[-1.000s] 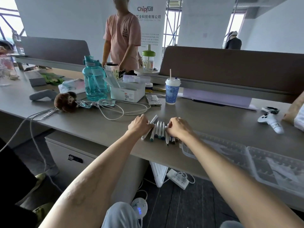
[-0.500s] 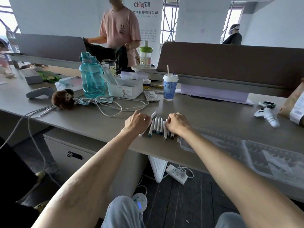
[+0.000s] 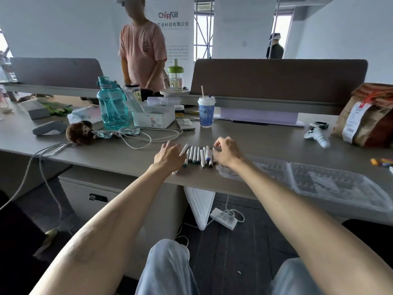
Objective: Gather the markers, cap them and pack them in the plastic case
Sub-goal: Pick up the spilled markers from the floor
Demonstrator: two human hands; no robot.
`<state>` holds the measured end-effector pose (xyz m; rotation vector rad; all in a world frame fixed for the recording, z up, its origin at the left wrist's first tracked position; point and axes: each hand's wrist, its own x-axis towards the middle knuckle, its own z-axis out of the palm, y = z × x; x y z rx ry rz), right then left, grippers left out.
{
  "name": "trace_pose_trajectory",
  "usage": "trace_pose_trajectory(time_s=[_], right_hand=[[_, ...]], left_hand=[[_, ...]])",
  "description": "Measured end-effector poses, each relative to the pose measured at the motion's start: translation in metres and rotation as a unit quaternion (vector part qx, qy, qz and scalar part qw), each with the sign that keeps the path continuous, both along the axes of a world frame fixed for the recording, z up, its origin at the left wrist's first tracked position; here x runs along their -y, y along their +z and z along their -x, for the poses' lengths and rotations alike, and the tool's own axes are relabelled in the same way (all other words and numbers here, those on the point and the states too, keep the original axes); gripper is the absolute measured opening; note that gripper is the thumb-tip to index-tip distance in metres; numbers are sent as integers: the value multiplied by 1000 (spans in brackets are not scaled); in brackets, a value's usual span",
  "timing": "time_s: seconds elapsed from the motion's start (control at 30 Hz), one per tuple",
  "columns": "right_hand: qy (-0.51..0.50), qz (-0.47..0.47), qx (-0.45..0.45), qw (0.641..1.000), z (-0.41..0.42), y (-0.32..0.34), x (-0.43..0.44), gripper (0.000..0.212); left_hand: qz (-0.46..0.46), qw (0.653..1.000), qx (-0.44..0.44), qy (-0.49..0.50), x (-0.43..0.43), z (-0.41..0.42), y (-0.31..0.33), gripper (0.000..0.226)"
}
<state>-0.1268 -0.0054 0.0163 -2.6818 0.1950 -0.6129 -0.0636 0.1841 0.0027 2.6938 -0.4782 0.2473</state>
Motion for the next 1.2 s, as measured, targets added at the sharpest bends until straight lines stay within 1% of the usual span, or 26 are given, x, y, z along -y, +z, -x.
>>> trace_pose_trajectory(time_s=[0.1,0.23,0.4,0.53,0.63,0.73,0.87,0.93,1.07,1.2], right_hand=[[-8,-12,4,1000,11,-1,5,20],[-3,-6,7,1000,29,5,11,27],[-52,-5,4,999,80,7,44,37],[-149,14,-16,989,156,4,94,40],[-230,11,-24,973,225,6,137,42],[-297,-6,-15,955,302,10,175,38],[-379,-5,-14,925,409,2,210,39],[-418,-23,-24,908,458,-13,222,40],[-496,-59,-33,866,543,-65,247,52],[-562,-117,-55,817,612,-133,264,49]], left_hand=[[-8,1000,-9,7,2,6,-3,40],[40,999,15,-25,22,20,7,38],[64,989,55,-121,81,54,21,39],[70,969,70,-225,155,108,24,39],[93,943,75,-310,217,165,26,41],[126,910,82,-386,271,232,27,39],[139,863,53,-484,325,320,10,40],[127,839,36,-528,350,363,-6,38],[73,798,-15,-599,402,442,-57,36],[28,759,-54,-648,443,508,-126,35]])
